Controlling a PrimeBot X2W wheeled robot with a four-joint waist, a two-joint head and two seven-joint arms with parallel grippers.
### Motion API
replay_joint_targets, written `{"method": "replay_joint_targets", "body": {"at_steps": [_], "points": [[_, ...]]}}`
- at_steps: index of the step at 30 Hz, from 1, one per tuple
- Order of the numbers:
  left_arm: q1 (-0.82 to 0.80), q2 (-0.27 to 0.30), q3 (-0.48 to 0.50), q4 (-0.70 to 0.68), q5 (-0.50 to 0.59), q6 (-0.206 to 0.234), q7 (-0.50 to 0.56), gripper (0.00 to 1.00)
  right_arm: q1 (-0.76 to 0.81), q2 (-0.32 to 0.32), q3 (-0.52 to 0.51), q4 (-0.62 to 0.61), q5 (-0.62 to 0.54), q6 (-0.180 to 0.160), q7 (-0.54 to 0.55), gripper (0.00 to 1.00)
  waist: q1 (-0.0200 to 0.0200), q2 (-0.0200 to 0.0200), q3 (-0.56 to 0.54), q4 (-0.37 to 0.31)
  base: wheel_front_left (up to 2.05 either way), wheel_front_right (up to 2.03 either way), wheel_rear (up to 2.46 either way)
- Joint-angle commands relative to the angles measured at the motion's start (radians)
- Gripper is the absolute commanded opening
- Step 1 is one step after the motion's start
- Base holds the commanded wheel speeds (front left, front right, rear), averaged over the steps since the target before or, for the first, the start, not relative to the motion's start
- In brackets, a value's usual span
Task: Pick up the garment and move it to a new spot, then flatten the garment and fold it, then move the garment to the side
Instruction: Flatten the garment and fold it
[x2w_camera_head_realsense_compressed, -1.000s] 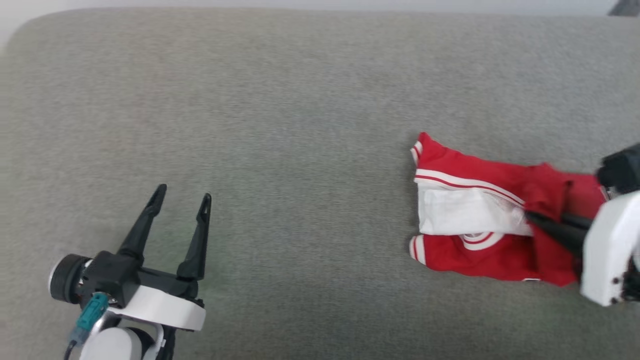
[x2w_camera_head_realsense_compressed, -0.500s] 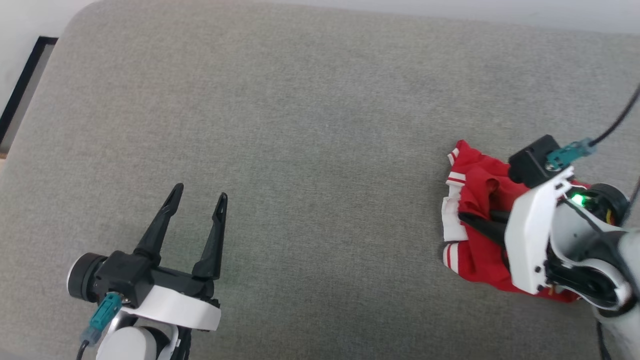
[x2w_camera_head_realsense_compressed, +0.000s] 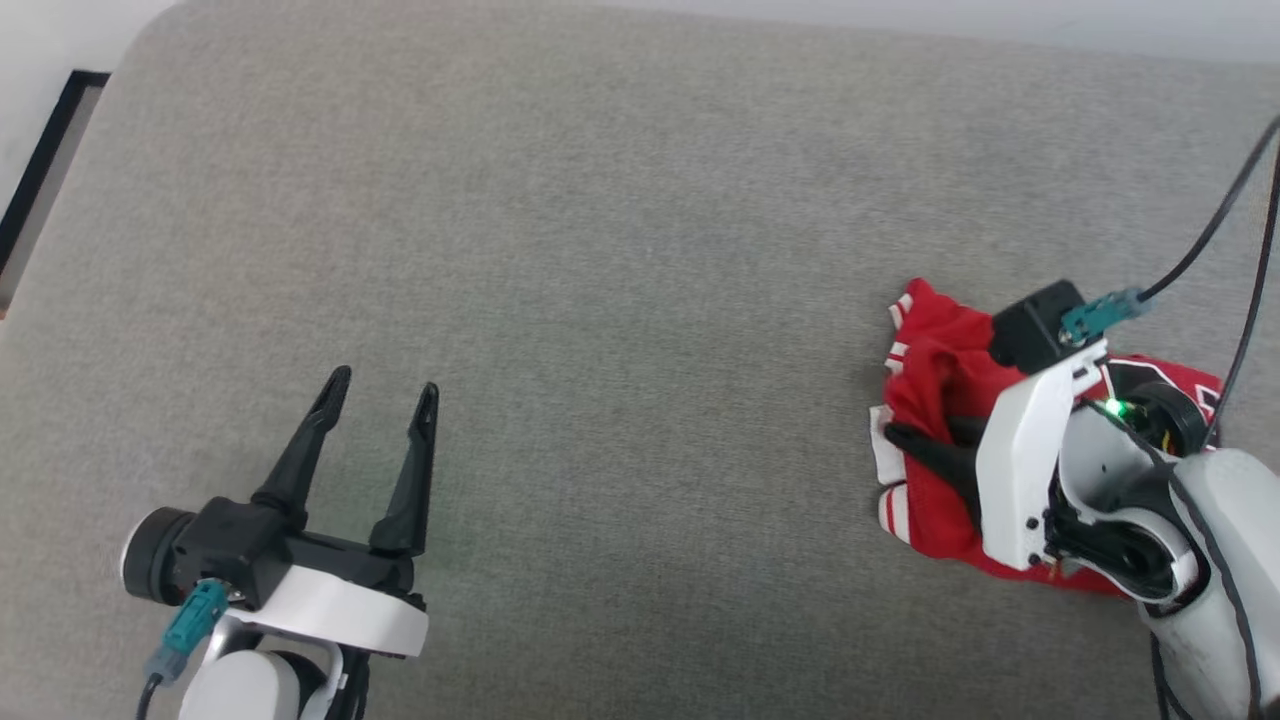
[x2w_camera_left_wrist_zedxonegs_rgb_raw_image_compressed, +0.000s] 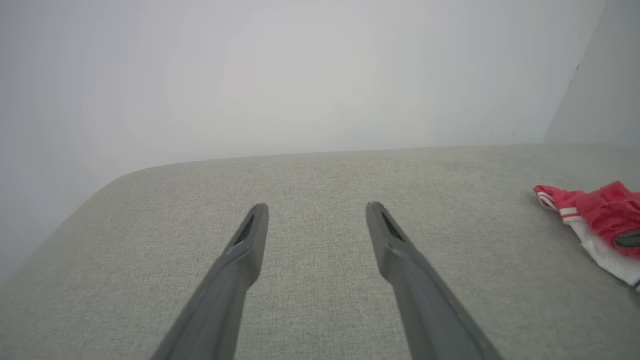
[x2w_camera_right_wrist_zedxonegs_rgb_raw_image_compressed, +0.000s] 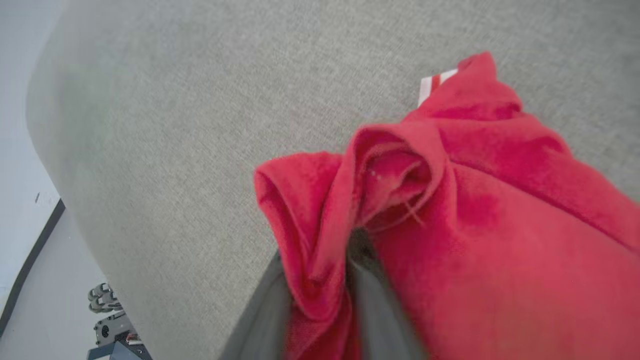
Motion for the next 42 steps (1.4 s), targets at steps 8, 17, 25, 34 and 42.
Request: {"method": "replay_joint_targets", "body": {"at_steps": [8, 17, 25, 34, 42], "points": [[0.021, 0.021, 0.025, 0.006, -0.003, 0.002, -0.005, 1.00, -0.014, -0.021, -0.035, -0.019, 0.063, 0.000, -0.064, 1.00, 0.0000, 0.0000, -0.047, -0.072, 0.00, 0.00, 0.00], [0.037, 0.033, 0.023, 0.022, -0.012, 0.002, -0.004, 1.00, 0.036, -0.060, -0.154, 0.043, 0.042, 0.000, -0.229, 1.00, 0.0000, 0.0000, -0.088, -0.145, 0.00, 0.00, 0.00], [0.047, 0.031, 0.032, 0.051, -0.057, 0.002, -0.004, 1.00, 0.077, -0.076, -0.151, 0.110, -0.043, 0.000, -0.562, 1.00, 0.0000, 0.0000, -0.128, -0.182, 0.00, 0.00, 0.00], [0.123, 0.027, 0.078, 0.068, -0.075, 0.002, -0.004, 1.00, 0.183, -0.055, -0.184, 0.140, -0.111, 0.000, -0.900, 1.00, 0.0000, 0.0000, -0.200, -0.189, 0.00, 0.00, 0.00], [0.188, 0.012, 0.107, 0.085, -0.063, 0.002, -0.005, 1.00, 0.310, -0.011, -0.277, 0.129, -0.206, 0.000, -0.967, 1.00, 0.0000, 0.0000, -0.252, -0.159, 0.00, 0.00, 0.00]]}}
